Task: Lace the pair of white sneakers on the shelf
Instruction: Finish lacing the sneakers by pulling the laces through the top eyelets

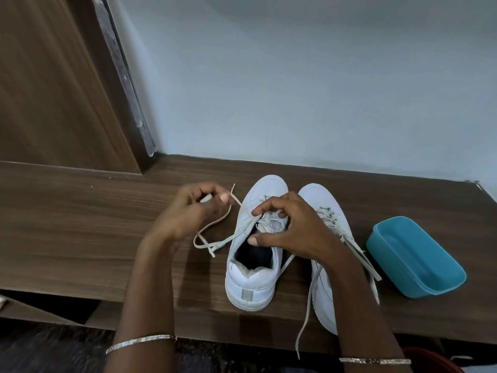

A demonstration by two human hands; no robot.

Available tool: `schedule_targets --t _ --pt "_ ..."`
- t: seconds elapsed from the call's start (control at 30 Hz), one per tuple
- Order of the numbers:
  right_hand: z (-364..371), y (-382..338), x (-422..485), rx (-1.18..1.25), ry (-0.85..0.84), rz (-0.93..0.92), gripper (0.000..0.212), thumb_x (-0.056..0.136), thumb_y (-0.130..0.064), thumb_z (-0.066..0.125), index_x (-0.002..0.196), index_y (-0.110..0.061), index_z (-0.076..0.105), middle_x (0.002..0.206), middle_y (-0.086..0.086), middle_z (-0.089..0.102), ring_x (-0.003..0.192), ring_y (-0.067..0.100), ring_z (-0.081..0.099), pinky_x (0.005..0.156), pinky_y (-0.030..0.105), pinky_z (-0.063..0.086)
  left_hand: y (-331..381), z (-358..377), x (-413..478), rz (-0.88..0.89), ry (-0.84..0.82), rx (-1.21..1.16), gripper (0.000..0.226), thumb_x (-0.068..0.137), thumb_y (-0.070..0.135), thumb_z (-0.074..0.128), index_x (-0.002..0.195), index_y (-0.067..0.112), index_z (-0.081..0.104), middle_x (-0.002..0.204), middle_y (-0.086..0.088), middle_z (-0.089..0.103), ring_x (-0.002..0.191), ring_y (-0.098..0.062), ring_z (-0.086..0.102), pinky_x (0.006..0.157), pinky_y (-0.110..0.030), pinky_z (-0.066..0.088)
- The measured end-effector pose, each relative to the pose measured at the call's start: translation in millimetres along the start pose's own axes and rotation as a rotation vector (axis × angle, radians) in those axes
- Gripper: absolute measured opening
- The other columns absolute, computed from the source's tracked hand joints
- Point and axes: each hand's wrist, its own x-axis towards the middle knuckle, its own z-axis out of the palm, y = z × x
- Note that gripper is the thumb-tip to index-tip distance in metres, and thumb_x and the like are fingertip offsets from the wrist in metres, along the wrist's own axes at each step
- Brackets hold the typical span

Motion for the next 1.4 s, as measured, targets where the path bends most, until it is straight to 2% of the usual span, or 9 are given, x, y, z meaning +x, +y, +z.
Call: schedule_targets --t 0.23,0.33,0.43,0.53,0.63,0.87,0.97,1.13,1.4 --pt "1.5 2.7 2.3 0.024 0.006 0.01 0.046 0.06 -0.052 0.091 0.101 -0.044 0.07 0.111 -0.012 0.051 0.103 0.003 0.052 0.09 0.027 0.047 -1.7 -4.1 8.1 -0.016 0.147 -0.827 0.026 0.103 0.018 0.04 0.082 0.013 0.054 0.082 -0.007 0.069 0.086 -0.025 0.068 0.073 -0.033 0.057" --pt "3.1 3.6 3.9 0.02 0.02 0.015 0.045 0.061 -0.048 0.092 0.1 -0.041 0.071 0.11 -0.011 0.051 0.101 0.003 0.052 0.09 0.028 0.047 2.6 3.1 8.8 -0.053 0.153 -0.97 0.03 0.104 0.021 0.039 0.078 0.013 0.05 0.061 -0.002 0.052 0.061 -0.019 0.058 0.062 -0.034 0.058" --pt "2.9 2.2 3.8 0.04 0.018 0.026 0.043 0.061 -0.045 0.093 0.098 -0.041 0.072 0.111 -0.01 0.052 0.101 0.003 0.052 0.086 0.024 0.045 5.2 11.3 9.0 -0.07 0.195 -0.681 0.027 0.104 0.023 0.046 0.077 0.016 0.045 0.056 0.004 0.039 0.043 -0.008 0.034 0.048 -0.025 0.037" --pt "1.4 1.5 3.1 0.056 0.016 0.022 0.04 0.061 -0.042 0.093 0.095 -0.043 0.071 0.111 -0.01 0.053 0.1 0.002 0.052 0.081 0.019 0.042 0.3 14.6 8.2 0.007 0.132 -0.091 0.018 0.092 0.023 0.071 0.095 0.018 0.053 0.066 0.001 0.051 0.05 -0.006 0.042 0.05 -0.025 0.038" --pt "1.0 0.1 3.2 0.071 0.029 0.001 0.038 0.062 -0.04 0.093 0.092 -0.046 0.069 0.11 -0.012 0.053 0.099 -0.001 0.052 0.081 0.017 0.042 -5.2 14.0 8.3 0.071 -0.05 0.267 0.037 0.076 0.022 0.086 0.106 0.031 0.065 0.069 0.001 0.052 0.061 -0.008 0.049 0.061 -0.026 0.043" --pt "-0.2 -0.2 2.3 0.054 0.03 0.003 0.039 0.063 -0.036 0.094 0.093 -0.043 0.071 0.107 -0.012 0.053 0.093 -0.006 0.051 0.075 0.01 0.037 11.8 18.1 2.3 0.042 -0.127 0.382 0.008 0.076 0.021 0.086 0.083 0.022 0.081 0.058 0.014 0.067 0.043 0.004 0.051 0.045 -0.011 0.038" --pt "0.2 -0.9 1.9 0.065 0.03 0.004 0.039 0.063 -0.034 0.094 0.093 -0.043 0.071 0.108 -0.011 0.053 0.094 -0.006 0.051 0.076 0.01 0.038 7.7 16.3 5.8 0.029 -0.112 0.524 0.004 0.078 0.031 0.083 0.079 0.034 0.08 0.06 0.02 0.068 0.047 0.006 0.054 0.055 -0.023 0.045" --pt "0.5 -1.8 1.3 0.042 0.037 0.018 0.039 0.064 -0.03 0.093 0.098 -0.035 0.075 0.102 -0.017 0.05 0.093 -0.006 0.051 0.075 0.009 0.039 -1.2 10.5 6.9 0.056 -0.203 0.465 0.021 0.091 0.024 0.07 0.072 0.033 0.073 0.066 0.004 0.07 0.057 -0.012 0.06 0.063 -0.042 0.054" --pt "-0.4 0.9 1.9 0.048 0.043 0.039 0.039 0.064 -0.028 0.093 0.097 -0.036 0.075 0.105 -0.013 0.053 0.096 0.0 0.053 0.076 0.014 0.042 6.6 -6.5 -5.6 -0.157 -0.38 0.295 0.007 0.084 0.016 0.078 0.078 0.017 0.08 0.071 -0.005 0.074 0.066 -0.013 0.059 0.059 -0.023 0.044"
